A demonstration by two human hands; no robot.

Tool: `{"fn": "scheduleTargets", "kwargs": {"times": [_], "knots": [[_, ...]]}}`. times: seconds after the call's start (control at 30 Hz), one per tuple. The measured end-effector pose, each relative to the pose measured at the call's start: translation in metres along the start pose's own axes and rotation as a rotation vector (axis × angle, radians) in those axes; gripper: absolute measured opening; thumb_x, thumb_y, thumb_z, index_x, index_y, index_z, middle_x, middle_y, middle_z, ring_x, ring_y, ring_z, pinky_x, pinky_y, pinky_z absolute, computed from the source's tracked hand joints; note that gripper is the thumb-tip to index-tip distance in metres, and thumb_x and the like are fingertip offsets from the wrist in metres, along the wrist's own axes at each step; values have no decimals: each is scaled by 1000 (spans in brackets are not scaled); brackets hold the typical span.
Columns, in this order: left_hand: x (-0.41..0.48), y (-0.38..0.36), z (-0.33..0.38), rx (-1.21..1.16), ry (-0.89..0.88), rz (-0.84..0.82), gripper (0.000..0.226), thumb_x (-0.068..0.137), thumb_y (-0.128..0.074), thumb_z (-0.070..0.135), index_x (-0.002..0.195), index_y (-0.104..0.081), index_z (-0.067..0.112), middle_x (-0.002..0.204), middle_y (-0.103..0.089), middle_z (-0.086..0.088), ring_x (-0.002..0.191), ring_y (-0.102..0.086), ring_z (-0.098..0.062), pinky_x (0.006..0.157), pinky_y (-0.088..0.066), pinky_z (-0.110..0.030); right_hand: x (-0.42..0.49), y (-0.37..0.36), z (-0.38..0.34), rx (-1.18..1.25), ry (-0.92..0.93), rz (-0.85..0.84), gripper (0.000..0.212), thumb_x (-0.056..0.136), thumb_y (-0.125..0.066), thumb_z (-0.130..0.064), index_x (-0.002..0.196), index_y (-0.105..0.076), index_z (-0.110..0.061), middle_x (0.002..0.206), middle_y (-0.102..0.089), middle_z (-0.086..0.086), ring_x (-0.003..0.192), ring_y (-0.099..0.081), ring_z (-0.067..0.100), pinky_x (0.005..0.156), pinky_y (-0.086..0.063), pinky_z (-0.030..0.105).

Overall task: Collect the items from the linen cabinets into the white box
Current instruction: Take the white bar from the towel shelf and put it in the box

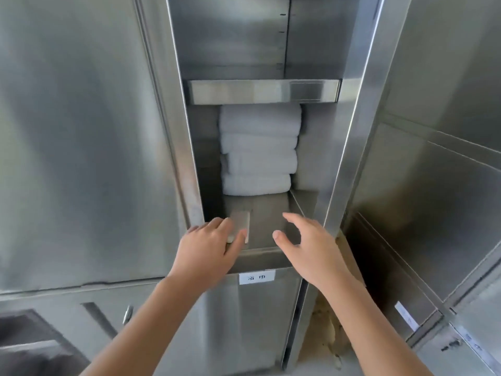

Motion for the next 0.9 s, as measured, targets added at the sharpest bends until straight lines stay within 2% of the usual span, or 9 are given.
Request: {"fn": "scheduleTargets", "kwargs": {"times": [0.13, 0.23, 0.33, 0.57, 0.73, 0.9], "knots": [[-20, 24, -15, 34, 70, 34, 52, 95, -23, 60, 115, -60, 29, 98, -67, 11, 79, -63, -17, 71, -38, -25, 3, -7, -22, 46, 80, -32, 55, 97, -53, -55, 147, -49, -33, 142, -57, -13, 135, -44, 8, 98, -40, 29], [-22, 37, -28, 64, 117, 41, 56, 95, -18, 61, 122, -57, 31, 107, -66, 12, 88, -64, -16, 80, -45, -28, 10, -12, -39, 73, 142, -48, 54, 97, -54, -53, 147, -50, -32, 141, -57, -13, 134, -46, 8, 99, -39, 28], [-19, 40, -31, 72, 127, 48, 53, 97, -20, 61, 124, -55, 31, 110, -65, 13, 93, -63, -14, 85, -46, -28, 19, -17, -47, 79, 165, -62, 55, 97, -53, -54, 147, -49, -32, 141, -57, -13, 134, -45, 8, 98, -37, 24], [-3, 18, -26, 97, 82, 84, 49, 96, -26, 57, 108, -63, 26, 92, -67, 10, 72, -62, -18, 66, -40, -26, 44, -35, -38, 61, 145, -89, 55, 97, -56, -54, 147, -50, -31, 142, -57, -10, 134, -48, 11, 100, -38, 26], [-2, -7, -25, 92, 101, 54, 49, 96, -26, 57, 104, -63, 26, 86, -66, 9, 68, -60, -17, 65, -45, -28, 61, -54, -19, 54, 127, -146, 55, 97, -55, -54, 146, -51, -30, 142, -58, -7, 133, -50, 16, 101, -42, 31], [4, -20, -26, 130, 185, 50, 47, 97, -28, 57, 104, -63, 28, 86, -66, 12, 67, -61, -15, 64, -42, -23, 87, -80, -6, 57, 181, -250, 57, 97, -54, -56, 146, -50, -28, 143, -58, -4, 134, -50, 18, 104, -47, 37]]}}
Point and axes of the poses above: each hand's wrist, its own x-axis towards the middle knuckle, its own y-axis out of the back of the hand, z = x × y, the point moved 9 cm from there along x, towards the middle knuckle
